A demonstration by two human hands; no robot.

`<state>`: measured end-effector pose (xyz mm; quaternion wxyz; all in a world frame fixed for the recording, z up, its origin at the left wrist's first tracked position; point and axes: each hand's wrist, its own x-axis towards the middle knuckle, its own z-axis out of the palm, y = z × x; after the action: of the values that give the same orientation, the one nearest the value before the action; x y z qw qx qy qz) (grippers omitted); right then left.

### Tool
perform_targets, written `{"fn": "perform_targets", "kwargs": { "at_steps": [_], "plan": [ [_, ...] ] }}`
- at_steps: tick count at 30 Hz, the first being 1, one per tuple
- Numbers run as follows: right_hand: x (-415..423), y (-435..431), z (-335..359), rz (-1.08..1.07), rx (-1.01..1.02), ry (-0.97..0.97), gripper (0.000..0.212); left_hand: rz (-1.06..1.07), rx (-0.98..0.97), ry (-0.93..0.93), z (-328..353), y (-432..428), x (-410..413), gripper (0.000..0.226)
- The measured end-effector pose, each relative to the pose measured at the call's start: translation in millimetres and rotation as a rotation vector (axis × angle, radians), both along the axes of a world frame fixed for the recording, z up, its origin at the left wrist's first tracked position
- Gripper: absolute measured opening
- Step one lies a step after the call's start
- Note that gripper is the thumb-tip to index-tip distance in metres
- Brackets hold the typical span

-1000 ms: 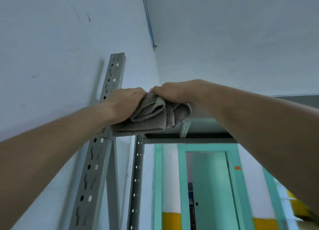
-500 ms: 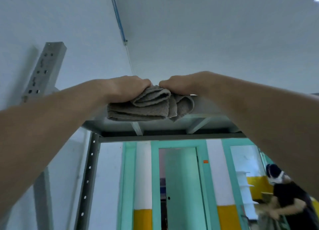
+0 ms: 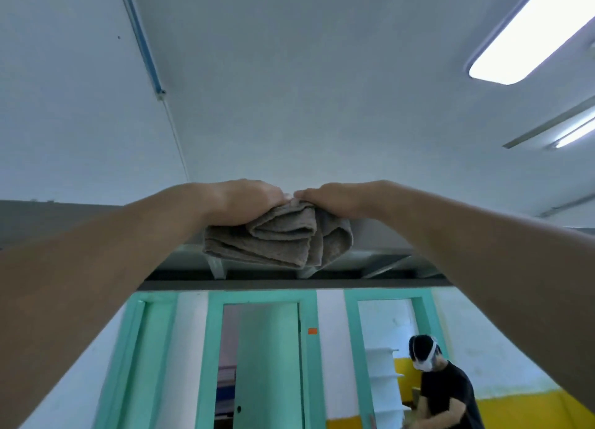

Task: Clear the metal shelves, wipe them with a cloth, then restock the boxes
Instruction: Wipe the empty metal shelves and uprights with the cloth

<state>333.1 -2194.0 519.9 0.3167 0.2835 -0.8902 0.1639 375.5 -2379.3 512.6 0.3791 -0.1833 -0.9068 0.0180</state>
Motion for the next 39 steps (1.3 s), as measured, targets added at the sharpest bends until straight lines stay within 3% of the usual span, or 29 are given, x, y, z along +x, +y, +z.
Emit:
{"fn": "perform_targets", "kwargs": {
  "at_steps": [3, 5, 8, 13, 20, 28, 35, 39],
  "plan": [
    [-19, 71, -5, 0.081, -0.084, -0.077, 0.060, -0.085, 0.008, -0.048, 5, 59, -24, 0.045],
    [-30, 116, -7, 0.105, -0.082, -0.109, 0.056, -0.137, 0.022, -0.075, 6, 102, -37, 0.039],
    [-45, 177, -5, 0.051, -0.068, -0.102, 0.055, -0.197, 0.128, -0.178, 9, 156, -57, 0.042],
    [-72, 274, -9, -0.046, -0.112, -0.074, 0.075, -0.284, 0.163, -0.289, 16, 251, -96, 0.039],
    [-125, 408, -10, -0.048, -0.272, -0.007, 0.059, -0.343, 0.192, -0.372, 32, 387, -162, 0.080],
    [-169, 555, -16, -0.060, -0.357, 0.011, 0.060, -0.381, 0.086, -0.318, 29, 545, -200, 0.036],
    [-213, 677, -25, 0.062, -0.504, -0.012, 0.052, -0.374, -0.008, -0.235, 30, 669, -241, 0.037],
    [-237, 750, -21, 0.025, -0.415, 0.046, 0.056, -0.364, 0.025, -0.264, 28, 735, -257, 0.044]
  ]
}}
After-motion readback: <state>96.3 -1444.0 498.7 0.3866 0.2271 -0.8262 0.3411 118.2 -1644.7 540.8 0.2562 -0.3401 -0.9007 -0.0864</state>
